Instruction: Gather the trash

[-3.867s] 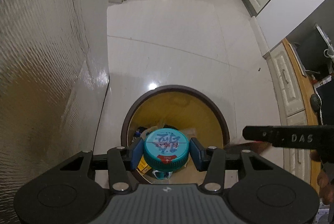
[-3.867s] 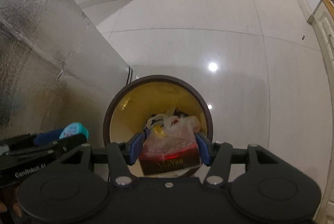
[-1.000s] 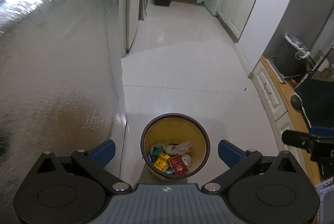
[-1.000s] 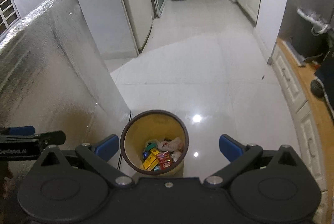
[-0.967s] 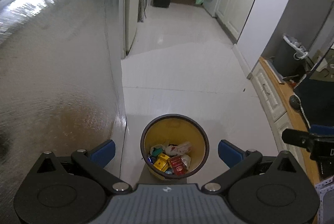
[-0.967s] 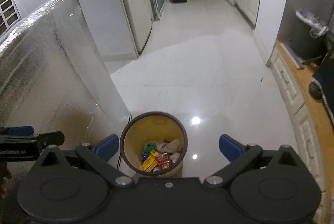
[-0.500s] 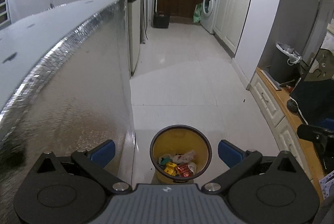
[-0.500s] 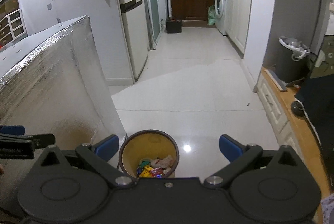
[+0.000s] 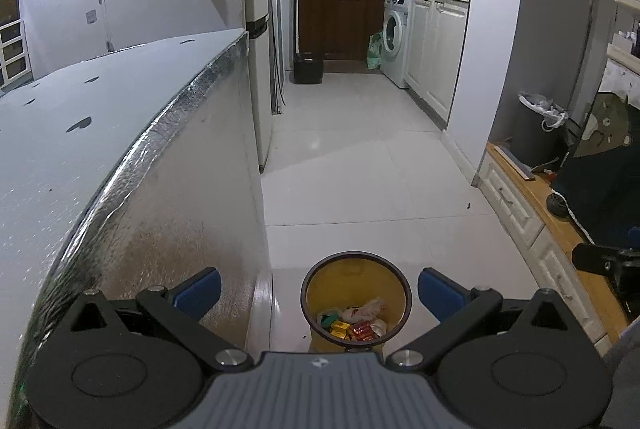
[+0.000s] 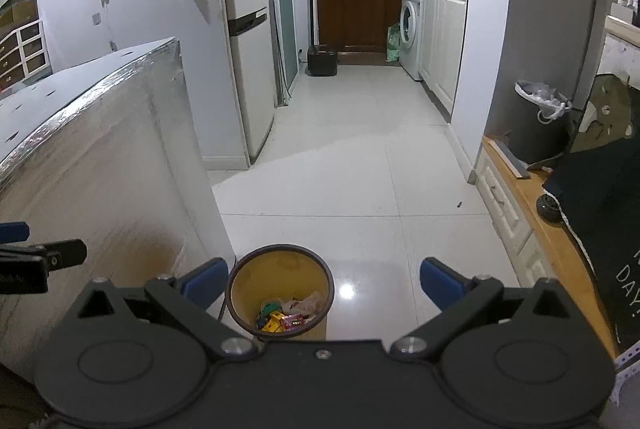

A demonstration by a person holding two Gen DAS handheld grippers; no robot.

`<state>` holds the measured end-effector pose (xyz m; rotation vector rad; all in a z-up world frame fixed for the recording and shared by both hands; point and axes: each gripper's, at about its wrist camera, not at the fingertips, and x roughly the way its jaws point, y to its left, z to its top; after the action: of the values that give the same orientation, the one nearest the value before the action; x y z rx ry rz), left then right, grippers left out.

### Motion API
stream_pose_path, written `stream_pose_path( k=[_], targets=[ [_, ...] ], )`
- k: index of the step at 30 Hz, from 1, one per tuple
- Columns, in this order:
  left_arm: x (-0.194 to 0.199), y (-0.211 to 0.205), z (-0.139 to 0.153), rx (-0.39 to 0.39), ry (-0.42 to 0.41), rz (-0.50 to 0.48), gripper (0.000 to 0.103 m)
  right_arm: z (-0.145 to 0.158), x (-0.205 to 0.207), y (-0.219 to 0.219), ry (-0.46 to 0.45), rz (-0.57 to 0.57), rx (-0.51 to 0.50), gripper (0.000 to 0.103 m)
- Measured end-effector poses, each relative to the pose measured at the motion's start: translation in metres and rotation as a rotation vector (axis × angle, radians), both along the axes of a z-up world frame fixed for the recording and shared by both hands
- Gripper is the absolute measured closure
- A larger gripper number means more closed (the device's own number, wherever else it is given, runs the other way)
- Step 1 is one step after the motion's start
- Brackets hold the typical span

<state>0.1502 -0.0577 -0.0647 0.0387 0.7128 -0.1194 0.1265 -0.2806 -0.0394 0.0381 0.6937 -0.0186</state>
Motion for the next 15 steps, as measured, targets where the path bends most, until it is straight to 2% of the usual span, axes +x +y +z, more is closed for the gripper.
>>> stream_pose_path(
  k=[6, 15],
  targets=[
    [-0.014, 0.0, -0.002, 0.004, -0.006, 0.0, 0.0, 0.001, -0.02, 0.004, -0.052, -0.032, -0.015, 0.0],
    [-0.025, 0.005, -0.011, -0.007, -0.021, -0.001, 0.0, -0.005, -0.035, 0.008, -0.055, -0.02, -0.031, 0.0]
  ],
)
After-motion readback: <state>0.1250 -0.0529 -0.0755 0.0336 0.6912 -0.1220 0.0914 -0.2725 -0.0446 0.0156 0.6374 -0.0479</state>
